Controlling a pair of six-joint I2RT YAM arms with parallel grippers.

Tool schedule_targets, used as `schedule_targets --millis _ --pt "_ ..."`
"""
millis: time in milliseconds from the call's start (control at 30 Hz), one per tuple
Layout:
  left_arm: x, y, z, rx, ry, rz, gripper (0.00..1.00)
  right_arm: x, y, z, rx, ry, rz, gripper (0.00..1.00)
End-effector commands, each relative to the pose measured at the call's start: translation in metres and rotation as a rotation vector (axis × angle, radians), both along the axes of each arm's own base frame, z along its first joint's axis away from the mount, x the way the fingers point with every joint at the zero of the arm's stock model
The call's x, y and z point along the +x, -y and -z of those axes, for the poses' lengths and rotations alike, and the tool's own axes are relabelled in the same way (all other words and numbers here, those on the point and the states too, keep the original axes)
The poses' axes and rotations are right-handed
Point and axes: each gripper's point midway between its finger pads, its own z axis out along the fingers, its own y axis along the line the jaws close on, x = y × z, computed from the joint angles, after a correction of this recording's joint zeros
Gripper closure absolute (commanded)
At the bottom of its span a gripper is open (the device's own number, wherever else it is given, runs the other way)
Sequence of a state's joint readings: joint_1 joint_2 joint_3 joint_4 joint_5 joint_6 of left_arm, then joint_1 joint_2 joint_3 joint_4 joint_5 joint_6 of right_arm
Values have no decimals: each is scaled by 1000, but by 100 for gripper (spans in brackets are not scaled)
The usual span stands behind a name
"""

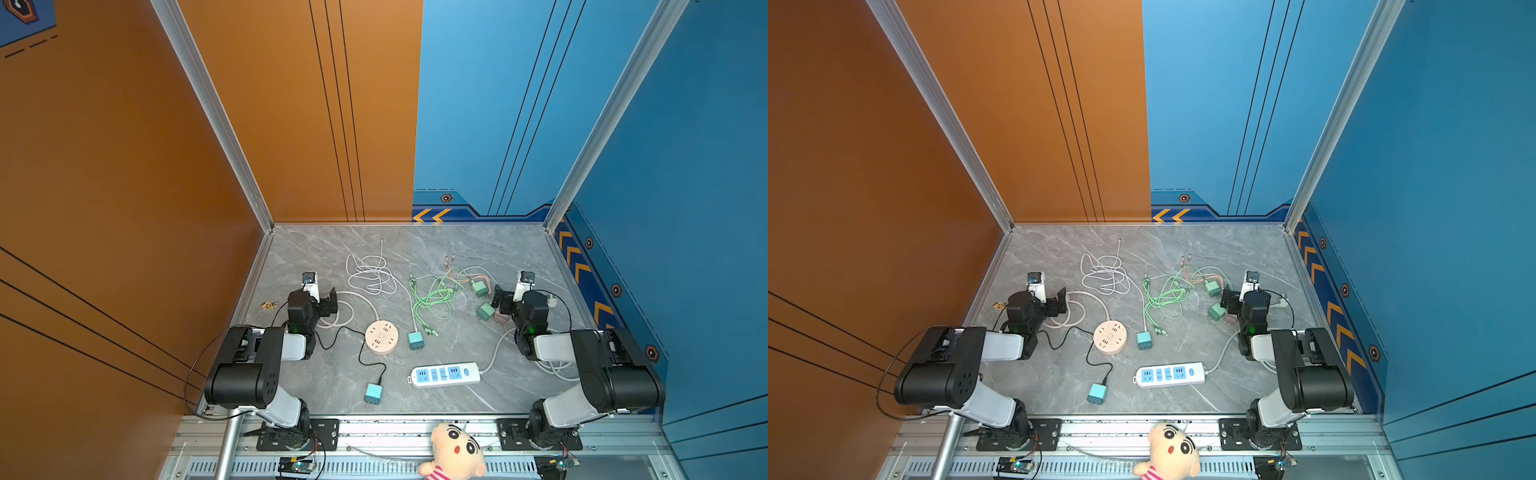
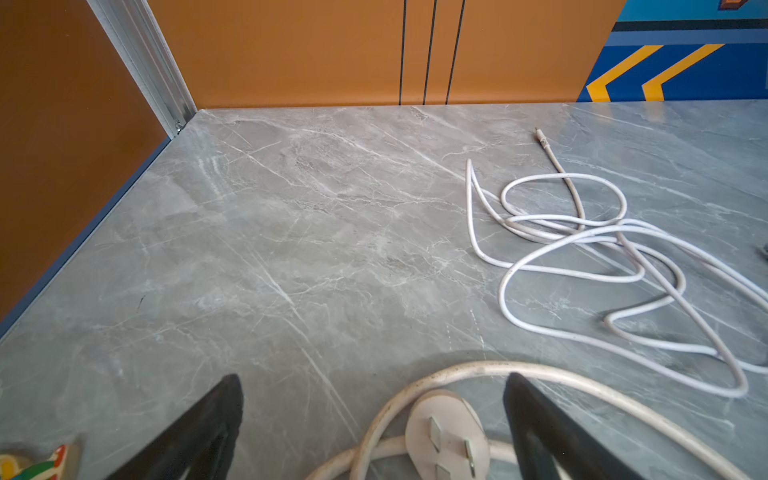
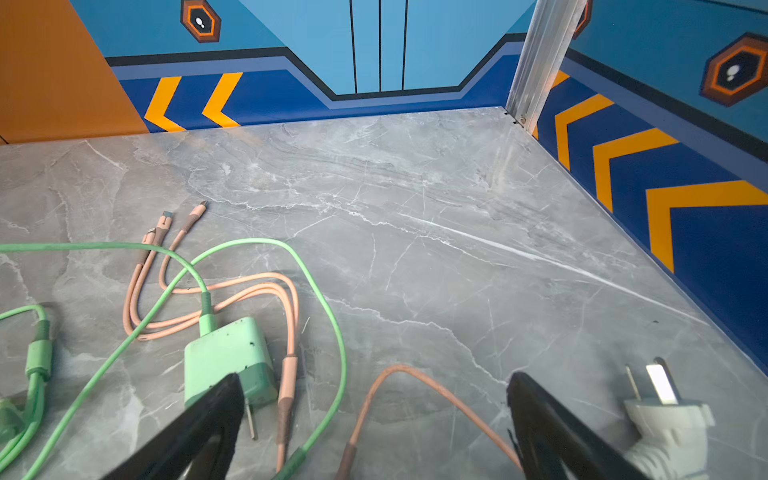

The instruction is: Insert the plug

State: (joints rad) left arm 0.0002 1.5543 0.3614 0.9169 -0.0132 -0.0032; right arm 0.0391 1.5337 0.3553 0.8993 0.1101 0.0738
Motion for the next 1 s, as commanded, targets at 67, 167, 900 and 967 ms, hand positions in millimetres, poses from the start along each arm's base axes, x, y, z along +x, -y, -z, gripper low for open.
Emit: schedule_targets --millis 67,167,900,967 --pt "6 0 -5 7 18 15 2 5 7 -4 -25 12 28 0" --pt "6 0 -6 7 19 14 2 5 7 -4 -24 12 27 0" --pt "6 0 -5 2 17 16 2 6 4 -4 6 12 -13 0" --pt "6 0 -5 3 18 15 2 6 4 -4 7 12 -13 0"
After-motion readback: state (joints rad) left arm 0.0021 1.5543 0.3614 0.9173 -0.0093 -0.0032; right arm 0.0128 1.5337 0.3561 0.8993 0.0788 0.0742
